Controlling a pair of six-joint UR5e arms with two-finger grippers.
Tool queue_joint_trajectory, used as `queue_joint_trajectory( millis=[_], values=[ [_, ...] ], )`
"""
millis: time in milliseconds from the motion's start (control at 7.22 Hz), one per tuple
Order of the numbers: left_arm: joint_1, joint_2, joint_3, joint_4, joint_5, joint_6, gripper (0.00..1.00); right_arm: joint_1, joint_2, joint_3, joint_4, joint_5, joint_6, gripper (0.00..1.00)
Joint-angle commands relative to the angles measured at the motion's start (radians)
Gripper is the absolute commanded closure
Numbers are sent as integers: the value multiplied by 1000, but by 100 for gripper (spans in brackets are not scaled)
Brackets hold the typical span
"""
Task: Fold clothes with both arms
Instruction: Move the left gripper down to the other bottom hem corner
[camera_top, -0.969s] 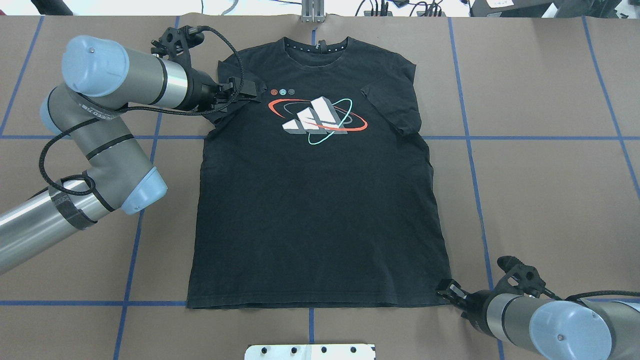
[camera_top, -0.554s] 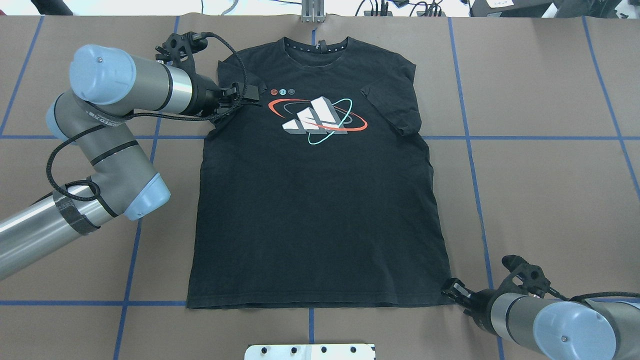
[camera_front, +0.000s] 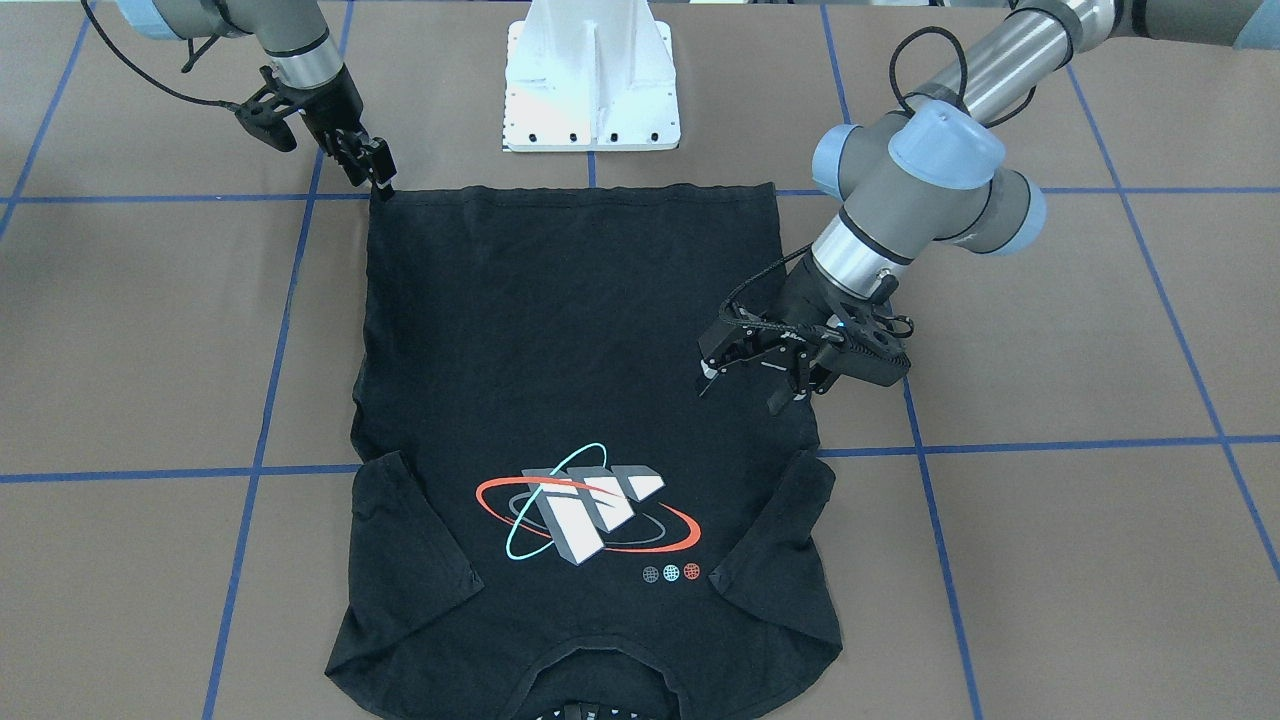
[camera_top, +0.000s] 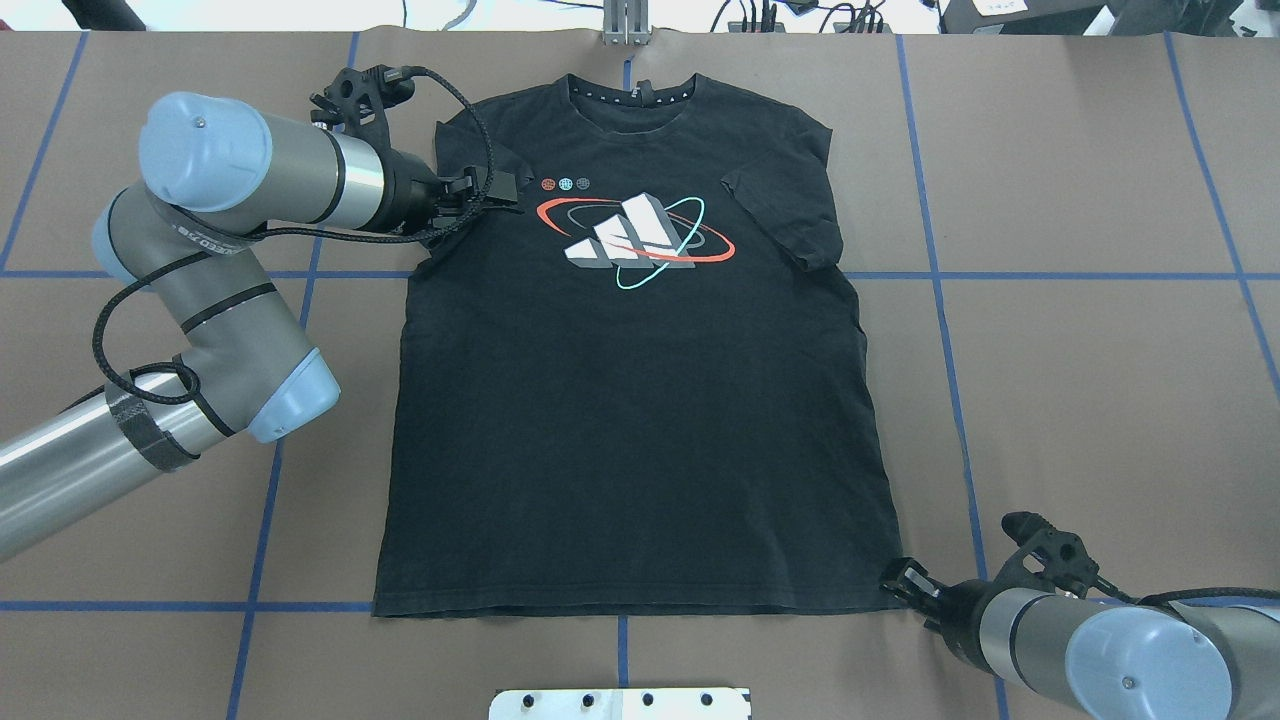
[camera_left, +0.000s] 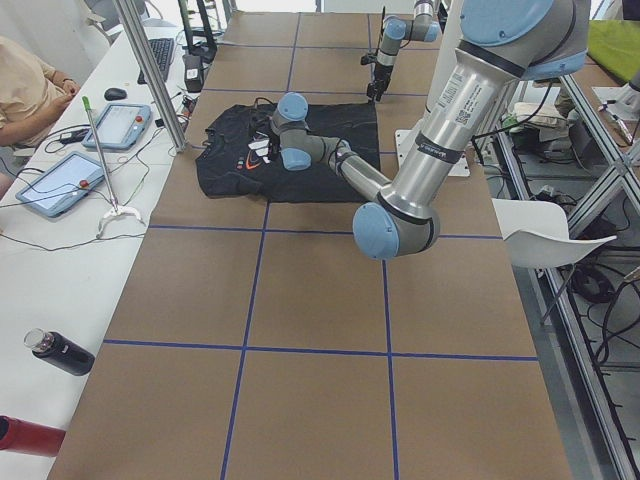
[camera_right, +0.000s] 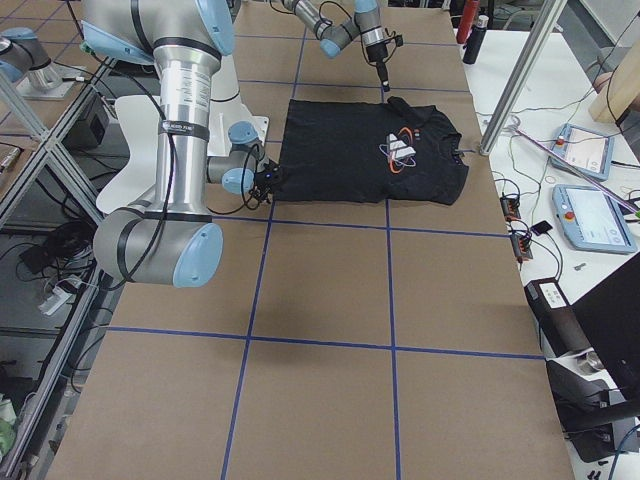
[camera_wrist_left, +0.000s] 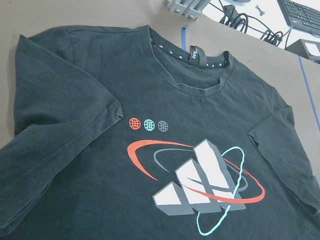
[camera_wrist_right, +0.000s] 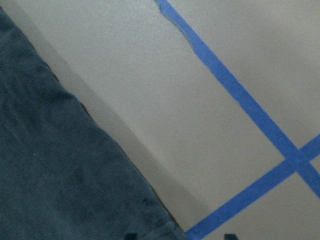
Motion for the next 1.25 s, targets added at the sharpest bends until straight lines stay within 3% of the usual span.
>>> queue_joint_trajectory(
  millis=[0, 138, 277, 415, 831, 1108],
  values=[
    [0, 0, 1, 0, 7, 0, 2, -13, -1, 0, 0, -1, 0, 35],
    [0, 0, 1, 0, 7, 0, 2, -13, 1, 0, 0, -2, 0, 47],
    [0, 0, 1, 0, 7, 0, 2, -13, 0, 0, 0, -2, 1, 79],
    [0, 2, -1, 0, 7, 0, 2, -12, -2, 0, 0, -4, 1, 100],
    [0, 37, -21, -3, 2, -1, 2, -10, -4, 3, 2, -2, 1, 100],
    [5, 160, -183, 2, -91, -128, 6, -8, -16, 45, 2, 11, 0, 100]
  ],
)
